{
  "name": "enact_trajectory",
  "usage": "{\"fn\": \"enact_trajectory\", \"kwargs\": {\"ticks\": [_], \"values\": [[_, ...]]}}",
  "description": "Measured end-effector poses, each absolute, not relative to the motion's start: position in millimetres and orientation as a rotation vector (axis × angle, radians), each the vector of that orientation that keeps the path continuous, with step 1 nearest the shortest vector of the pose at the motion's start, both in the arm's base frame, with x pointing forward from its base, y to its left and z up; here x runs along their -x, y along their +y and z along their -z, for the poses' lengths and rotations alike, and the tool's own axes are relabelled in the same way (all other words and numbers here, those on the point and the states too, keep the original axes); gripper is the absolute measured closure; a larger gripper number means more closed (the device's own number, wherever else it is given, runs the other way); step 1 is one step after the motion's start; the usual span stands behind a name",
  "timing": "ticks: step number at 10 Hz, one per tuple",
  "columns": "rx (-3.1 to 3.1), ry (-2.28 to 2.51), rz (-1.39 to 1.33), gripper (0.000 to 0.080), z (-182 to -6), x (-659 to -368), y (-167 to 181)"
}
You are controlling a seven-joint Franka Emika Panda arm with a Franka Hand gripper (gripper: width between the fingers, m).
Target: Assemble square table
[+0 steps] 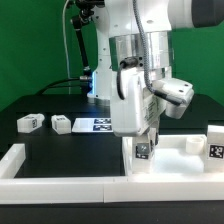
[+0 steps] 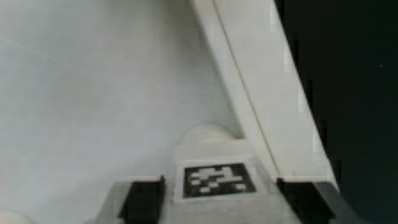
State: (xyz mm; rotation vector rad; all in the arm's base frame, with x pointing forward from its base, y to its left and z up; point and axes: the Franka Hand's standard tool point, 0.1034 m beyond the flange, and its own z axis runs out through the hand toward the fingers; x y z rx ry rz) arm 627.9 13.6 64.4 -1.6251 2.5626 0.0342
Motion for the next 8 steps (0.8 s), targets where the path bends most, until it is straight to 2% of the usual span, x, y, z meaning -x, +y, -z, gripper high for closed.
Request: {"fn": "enact_trajectory", "kwargs": {"ticks": [2, 3, 4, 5, 6, 8], "values": [[1.615, 2.578, -0.027, 0.0501, -64.4, -626, 12], [1.617, 2.577, -0.028, 0.0368, -63.8, -626, 12], [1.617, 2.578, -0.028, 0.0368, -63.7, -626, 12], [1.619, 2.573, -0.028, 0.0237, -65.3, -627, 15], [1.629, 2.548, -0.031, 0.0168, -77.3, -626, 27], [1.645, 2.501, -0.055, 0.0155, -105.0, -621, 52]]}}
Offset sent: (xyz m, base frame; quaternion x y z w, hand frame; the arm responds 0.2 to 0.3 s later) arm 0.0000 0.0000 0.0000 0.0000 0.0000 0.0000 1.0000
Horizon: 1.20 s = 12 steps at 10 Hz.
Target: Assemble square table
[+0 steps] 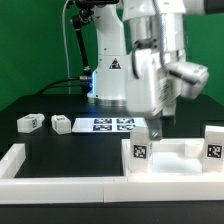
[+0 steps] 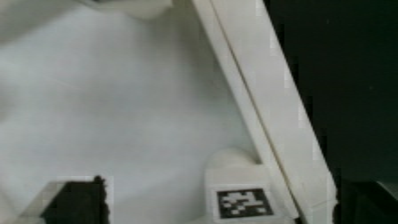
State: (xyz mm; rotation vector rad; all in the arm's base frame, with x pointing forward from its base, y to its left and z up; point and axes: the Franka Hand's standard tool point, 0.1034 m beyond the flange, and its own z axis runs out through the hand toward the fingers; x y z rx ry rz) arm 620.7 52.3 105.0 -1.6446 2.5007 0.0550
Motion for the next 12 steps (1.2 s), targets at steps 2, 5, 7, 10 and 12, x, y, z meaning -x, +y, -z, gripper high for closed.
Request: {"fn": "enact_trajectory", "kwargs": {"ticks": [2, 5, 7, 10, 12], "values": [[1.667, 2.479, -0.070, 0.0151, -112.6, -614, 64], [1.672, 2.481, -0.070, 0.0151, -109.3, -614, 64], [1.769, 2.427, -0.078, 0.0151, -105.7, -598, 68], [2.024, 2.294, -0.149, 0.0151, -85.7, -541, 60], [2.028, 2.301, -0.155, 0.0151, -80.4, -538, 59]]}}
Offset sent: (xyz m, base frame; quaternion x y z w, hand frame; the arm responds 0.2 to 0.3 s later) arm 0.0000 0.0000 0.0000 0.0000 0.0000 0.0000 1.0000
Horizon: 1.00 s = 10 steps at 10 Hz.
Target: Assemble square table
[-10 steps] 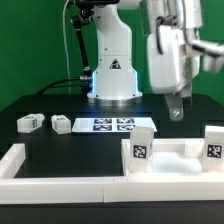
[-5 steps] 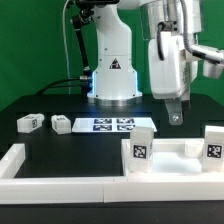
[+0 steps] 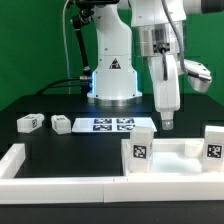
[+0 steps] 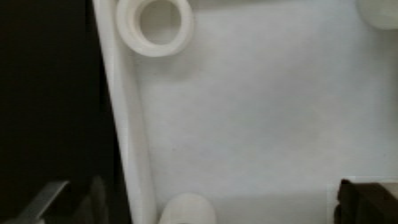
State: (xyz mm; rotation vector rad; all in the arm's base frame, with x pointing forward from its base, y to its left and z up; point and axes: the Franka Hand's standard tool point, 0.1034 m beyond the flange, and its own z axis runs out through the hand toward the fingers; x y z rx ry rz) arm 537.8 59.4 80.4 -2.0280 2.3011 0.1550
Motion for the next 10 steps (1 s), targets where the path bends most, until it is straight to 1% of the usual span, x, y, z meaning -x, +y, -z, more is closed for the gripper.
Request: {"fn": "enact_trajectory", "kwargs": {"ticks": [4, 5, 6, 8, 9, 10], "values": [[2.040, 2.291, -0.139, 0.0151, -77.1, -536, 59], [2.090, 2.247, -0.047, 0.0151, -62.4, -524, 56], [2.132, 2.245, -0.031, 0.0151, -45.2, -505, 57], [2.193, 2.254, -0.025, 0.0151, -16.8, -493, 62], [2.203, 2.255, -0.027, 0.0151, -11.5, -492, 67], [2.211, 2.247, -0.030, 0.0151, -12.0, -493, 69]]}}
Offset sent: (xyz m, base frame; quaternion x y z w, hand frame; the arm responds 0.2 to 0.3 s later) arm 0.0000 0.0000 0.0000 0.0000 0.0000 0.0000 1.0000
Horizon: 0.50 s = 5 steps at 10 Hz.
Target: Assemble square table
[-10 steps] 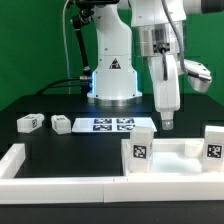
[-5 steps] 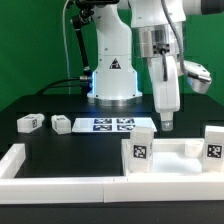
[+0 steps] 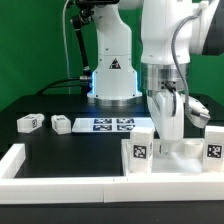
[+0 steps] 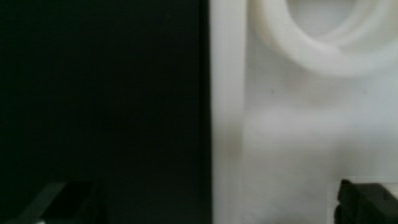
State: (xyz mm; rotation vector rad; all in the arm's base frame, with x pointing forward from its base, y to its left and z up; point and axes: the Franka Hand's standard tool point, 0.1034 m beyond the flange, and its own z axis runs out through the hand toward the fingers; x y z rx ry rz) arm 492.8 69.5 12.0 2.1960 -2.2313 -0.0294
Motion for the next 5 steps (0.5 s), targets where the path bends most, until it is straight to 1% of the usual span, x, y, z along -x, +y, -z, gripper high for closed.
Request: {"fn": "enact_trajectory", "kwargs": {"ticks": [1, 2, 4, 5], "values": [[-2.198, -2.228, 0.029, 0.0176, -11.9, -492.7, 68.9], [-2.199, -2.228, 0.029, 0.0176, -11.8, -492.6, 69.0], [-2.199, -2.228, 0.029, 0.0532, -11.8, -492.6, 69.0], [-2.199, -2.227, 0.029, 0.0532, -11.8, -492.6, 69.0]]}}
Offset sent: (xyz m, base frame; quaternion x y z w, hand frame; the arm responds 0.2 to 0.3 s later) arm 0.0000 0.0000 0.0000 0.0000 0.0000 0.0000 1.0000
